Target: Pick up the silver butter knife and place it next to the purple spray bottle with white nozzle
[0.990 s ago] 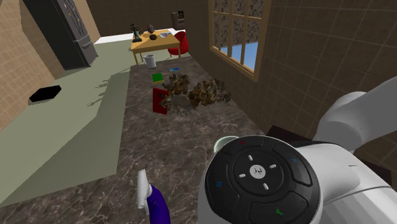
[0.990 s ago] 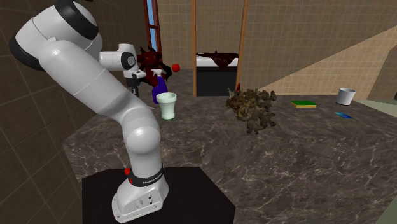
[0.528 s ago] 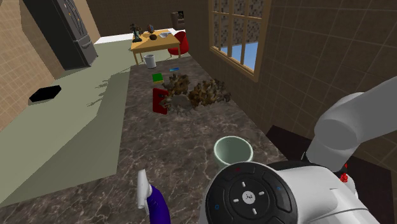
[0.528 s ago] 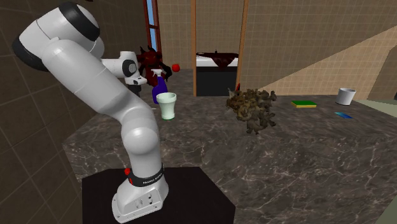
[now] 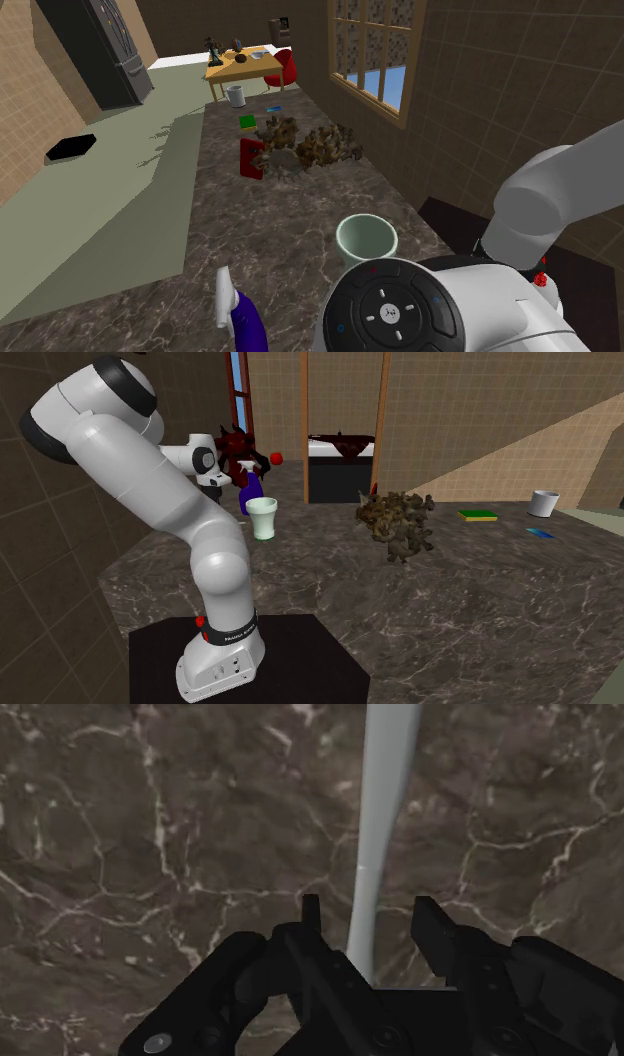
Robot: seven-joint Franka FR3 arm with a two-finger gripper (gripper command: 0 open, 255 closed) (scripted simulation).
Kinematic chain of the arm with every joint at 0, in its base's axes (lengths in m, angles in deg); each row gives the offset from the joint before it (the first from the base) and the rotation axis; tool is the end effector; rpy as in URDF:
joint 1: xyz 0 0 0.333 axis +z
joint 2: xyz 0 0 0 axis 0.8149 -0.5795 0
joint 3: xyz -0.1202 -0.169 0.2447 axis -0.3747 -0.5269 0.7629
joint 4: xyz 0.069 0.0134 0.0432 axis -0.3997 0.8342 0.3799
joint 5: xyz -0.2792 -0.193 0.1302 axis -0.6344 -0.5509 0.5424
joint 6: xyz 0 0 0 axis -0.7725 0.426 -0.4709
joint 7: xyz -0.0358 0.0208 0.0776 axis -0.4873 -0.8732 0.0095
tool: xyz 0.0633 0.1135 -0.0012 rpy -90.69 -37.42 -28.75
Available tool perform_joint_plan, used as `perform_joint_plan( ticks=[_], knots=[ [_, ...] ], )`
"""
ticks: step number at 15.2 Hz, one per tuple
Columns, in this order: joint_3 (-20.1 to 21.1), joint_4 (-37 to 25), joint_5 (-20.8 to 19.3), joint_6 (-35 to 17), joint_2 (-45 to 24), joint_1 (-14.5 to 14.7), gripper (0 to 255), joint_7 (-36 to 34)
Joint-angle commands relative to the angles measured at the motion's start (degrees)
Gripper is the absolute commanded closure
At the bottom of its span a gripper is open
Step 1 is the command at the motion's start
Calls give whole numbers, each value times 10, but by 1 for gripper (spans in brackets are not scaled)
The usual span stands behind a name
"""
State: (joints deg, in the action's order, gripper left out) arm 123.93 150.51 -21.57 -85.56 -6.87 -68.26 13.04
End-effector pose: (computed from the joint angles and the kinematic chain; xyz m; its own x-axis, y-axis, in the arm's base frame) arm 0.0853 0.4770 0.3388 0.9531 -0.3019 0.0202 -0.3018 -0.9533 -0.0066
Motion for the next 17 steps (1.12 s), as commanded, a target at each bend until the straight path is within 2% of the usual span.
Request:
perform_joint_plan(
  ticks=[1,5,9,17],
  knots=[
    [0,0,0,0,0,0,0,0],
    [0,0,0,0,0,0,0,0],
    [-84,-29,-31,66,5,55,0,-15],
    [-84,-29,-29,67,6,55,0,-14]
  ],
)
